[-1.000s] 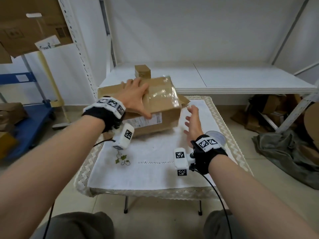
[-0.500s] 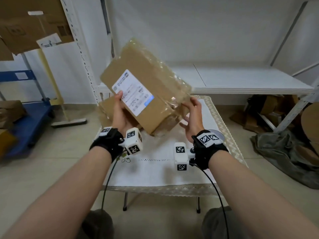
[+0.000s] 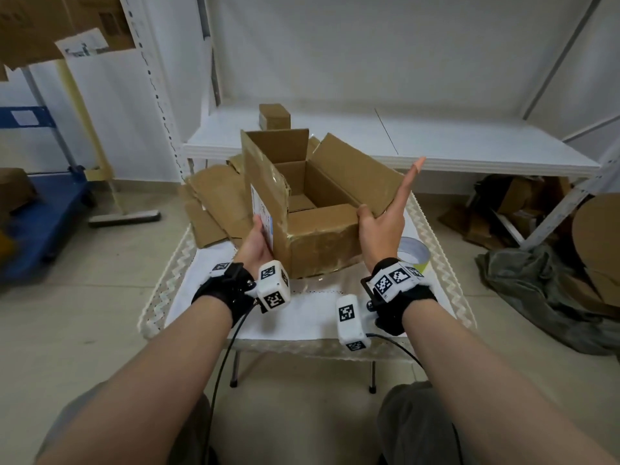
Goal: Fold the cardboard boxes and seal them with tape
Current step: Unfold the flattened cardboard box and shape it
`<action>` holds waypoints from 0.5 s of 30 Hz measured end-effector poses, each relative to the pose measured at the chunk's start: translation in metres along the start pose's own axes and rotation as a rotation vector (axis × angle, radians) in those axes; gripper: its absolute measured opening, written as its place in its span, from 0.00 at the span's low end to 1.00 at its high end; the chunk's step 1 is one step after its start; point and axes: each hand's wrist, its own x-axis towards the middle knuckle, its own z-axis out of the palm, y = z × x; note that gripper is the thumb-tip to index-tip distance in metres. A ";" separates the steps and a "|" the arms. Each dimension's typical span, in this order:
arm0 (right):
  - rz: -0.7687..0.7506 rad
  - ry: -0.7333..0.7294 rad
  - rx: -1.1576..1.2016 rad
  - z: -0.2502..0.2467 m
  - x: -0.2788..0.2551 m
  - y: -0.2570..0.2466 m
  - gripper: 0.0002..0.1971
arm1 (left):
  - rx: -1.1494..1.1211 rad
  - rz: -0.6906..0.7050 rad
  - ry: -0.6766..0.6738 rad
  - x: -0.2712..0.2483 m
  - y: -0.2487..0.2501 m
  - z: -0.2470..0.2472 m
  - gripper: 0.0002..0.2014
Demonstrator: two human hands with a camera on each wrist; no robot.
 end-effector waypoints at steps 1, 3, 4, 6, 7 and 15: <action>-0.001 -0.002 -0.019 0.000 -0.003 0.003 0.53 | 0.011 -0.013 -0.003 0.004 -0.003 -0.005 0.31; -0.011 0.007 -0.035 0.001 -0.011 0.009 0.52 | 0.051 -0.031 0.014 0.013 -0.009 -0.017 0.26; -0.020 0.025 -0.043 0.000 -0.014 0.013 0.52 | 0.104 -0.014 0.030 0.013 -0.008 -0.022 0.21; -0.038 0.052 -0.080 -0.001 -0.019 0.020 0.53 | 0.291 0.094 0.079 0.019 -0.009 -0.034 0.14; -0.034 0.057 -0.102 -0.001 -0.021 0.024 0.54 | 0.373 0.156 0.108 0.028 -0.010 -0.042 0.16; -0.015 0.078 -0.182 0.002 -0.034 0.026 0.50 | 0.554 0.396 0.053 -0.024 0.048 -0.010 0.56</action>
